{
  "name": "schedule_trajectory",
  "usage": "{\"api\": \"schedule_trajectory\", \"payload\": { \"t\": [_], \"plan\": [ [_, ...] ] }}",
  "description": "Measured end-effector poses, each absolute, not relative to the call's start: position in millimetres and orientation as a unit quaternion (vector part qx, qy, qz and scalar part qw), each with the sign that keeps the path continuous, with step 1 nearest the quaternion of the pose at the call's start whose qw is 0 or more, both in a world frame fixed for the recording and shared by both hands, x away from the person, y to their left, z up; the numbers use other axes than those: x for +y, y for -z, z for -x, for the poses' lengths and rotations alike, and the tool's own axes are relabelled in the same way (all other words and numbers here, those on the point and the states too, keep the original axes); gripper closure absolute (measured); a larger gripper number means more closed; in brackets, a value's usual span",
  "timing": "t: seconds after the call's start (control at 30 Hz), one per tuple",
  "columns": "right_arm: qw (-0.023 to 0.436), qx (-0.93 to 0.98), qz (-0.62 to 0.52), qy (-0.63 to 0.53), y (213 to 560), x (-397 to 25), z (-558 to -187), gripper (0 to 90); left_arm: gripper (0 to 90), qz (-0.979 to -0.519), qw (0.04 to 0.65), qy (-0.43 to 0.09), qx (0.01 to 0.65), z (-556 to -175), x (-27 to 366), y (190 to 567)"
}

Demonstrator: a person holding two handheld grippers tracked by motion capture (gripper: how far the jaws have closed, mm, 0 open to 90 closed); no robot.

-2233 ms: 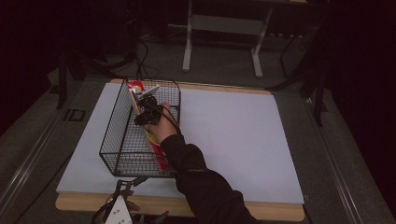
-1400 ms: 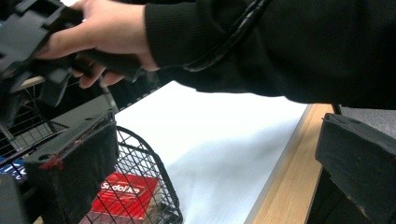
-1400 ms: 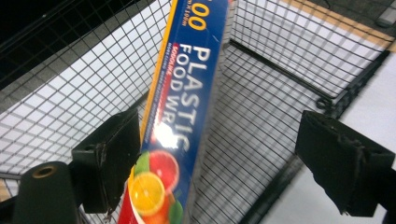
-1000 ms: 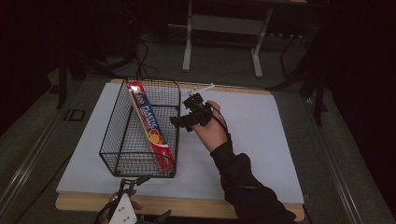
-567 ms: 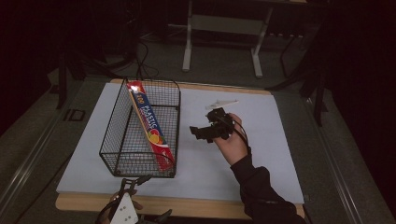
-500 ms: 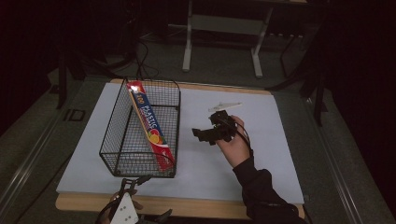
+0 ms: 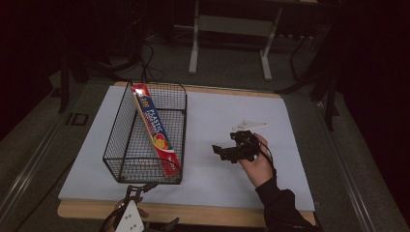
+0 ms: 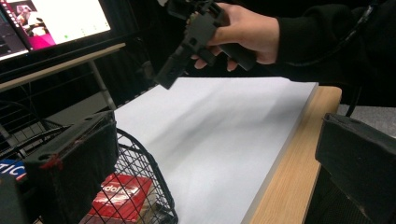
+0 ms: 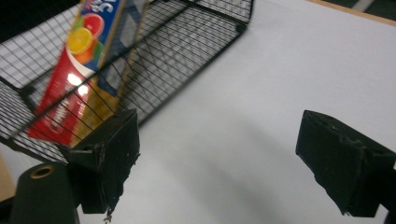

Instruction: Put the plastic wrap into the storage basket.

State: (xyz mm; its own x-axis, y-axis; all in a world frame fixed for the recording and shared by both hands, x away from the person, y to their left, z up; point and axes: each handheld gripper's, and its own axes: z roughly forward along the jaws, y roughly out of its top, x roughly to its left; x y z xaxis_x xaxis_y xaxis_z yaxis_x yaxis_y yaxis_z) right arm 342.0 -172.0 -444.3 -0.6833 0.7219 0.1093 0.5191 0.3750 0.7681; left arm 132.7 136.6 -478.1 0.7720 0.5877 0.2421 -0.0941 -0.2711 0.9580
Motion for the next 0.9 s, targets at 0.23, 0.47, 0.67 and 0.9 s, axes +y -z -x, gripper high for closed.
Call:
{"api": "schedule_trajectory", "payload": {
  "t": [0.23, 0.47, 0.67, 0.9],
  "plan": [
    [0.121, 0.818, -0.386, -0.409, 455.2, -191.8, -331.2, 13.4, 0.1, -0.744, 0.577, -0.295, 0.164, -132.8, 135.4, 478.6],
    [0.126, 0.822, -0.387, -0.398, 468.2, -207.5, -320.2, 13.2, 0.1, -0.746, 0.576, -0.294, 0.162, -132.4, 134.0, 478.6],
    [0.122, 0.825, -0.394, -0.386, 480.8, -219.7, -309.8, 13.3, 0.1, -0.746, 0.576, -0.294, 0.161, -132.3, 134.2, 478.6],
    [0.128, 0.821, -0.398, -0.388, 488.8, -232.1, -304.8, 13.2, 0.1, -0.747, 0.575, -0.295, 0.159, -131.8, 134.2, 478.4]
  ]
}}
